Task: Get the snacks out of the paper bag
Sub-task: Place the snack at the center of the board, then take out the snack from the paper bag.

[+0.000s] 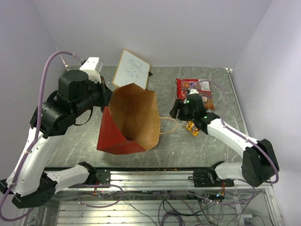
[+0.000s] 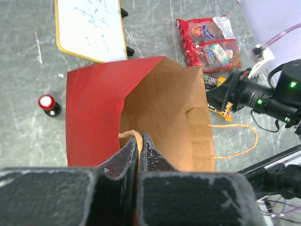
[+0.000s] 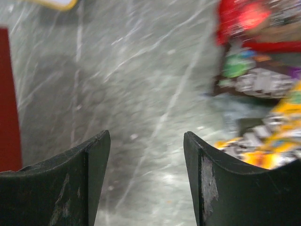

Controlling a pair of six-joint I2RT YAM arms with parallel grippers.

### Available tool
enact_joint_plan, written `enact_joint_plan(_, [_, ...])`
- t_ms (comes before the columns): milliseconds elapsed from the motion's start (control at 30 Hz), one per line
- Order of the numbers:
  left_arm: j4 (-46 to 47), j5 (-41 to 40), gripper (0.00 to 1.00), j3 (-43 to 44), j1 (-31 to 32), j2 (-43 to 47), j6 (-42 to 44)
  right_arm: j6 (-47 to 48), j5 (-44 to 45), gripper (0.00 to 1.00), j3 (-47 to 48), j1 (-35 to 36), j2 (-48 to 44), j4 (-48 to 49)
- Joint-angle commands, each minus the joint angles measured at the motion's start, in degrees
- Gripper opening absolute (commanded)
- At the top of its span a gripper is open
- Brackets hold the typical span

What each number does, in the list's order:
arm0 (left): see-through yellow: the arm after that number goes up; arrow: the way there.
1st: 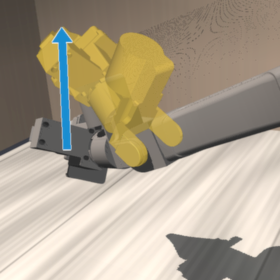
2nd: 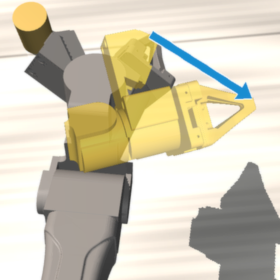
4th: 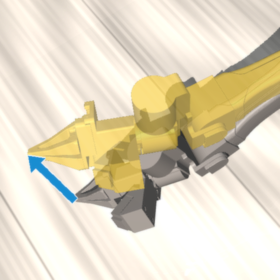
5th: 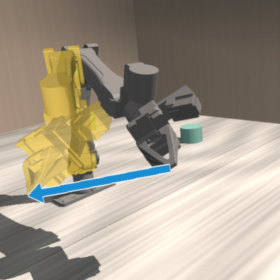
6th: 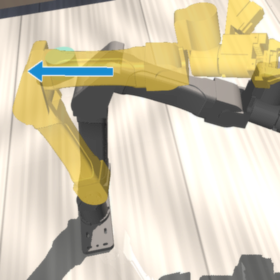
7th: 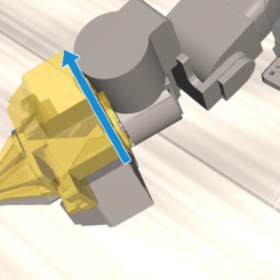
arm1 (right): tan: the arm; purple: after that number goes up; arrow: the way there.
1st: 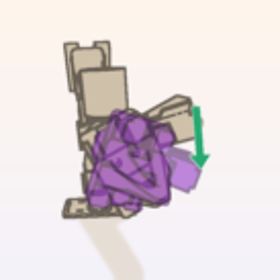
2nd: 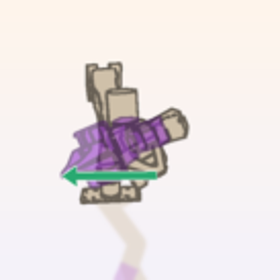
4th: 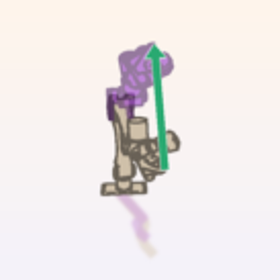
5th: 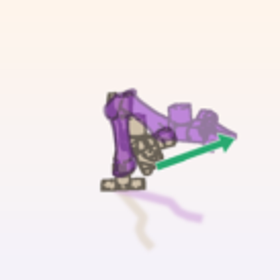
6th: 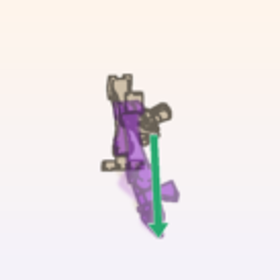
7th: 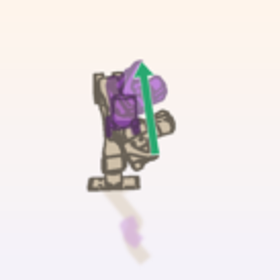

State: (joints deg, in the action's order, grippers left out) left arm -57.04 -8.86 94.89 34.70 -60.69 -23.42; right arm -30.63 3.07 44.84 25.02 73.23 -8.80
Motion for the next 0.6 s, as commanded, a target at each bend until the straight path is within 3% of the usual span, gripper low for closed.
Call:
enact_joint_plan(0, [-0.9, 0.2, 0.07, 5.1, 0.0, -2.4, 10.0, -7.7, -2.5, 0.63, 0.2, 10.6, 3.4, 4.9])
enact_joint_plan(133, [0.2, 4.3, 0.07, 6.2, 0.0, -4.6, 14.1, -16.4, -4.3, 0.63, 0.1, 19.2, 8.3, 12.2])
enact_joint_plan(267, [3.6, 11.8, 0.07, 5.1, 0.0, -6.6, 13.9, -20.7, -5.2, 0.64, -1.0, 23.4, 10.6, 17.7])
enact_joint_plan(467, [15.1, 28.7, 0.07, -5.7, 0.0, -6.9, 4.7, -17.2, -3.2, 0.64, -2.2, 23.6, 8.5, 14.8])
enact_joint_plan(567, [20.6, 33.0, 0.07, -11.9, 0.0, -5.6, -0.8, -14.7, 1.2, 0.65, -3.7, 23.5, 5.8, 9.8])
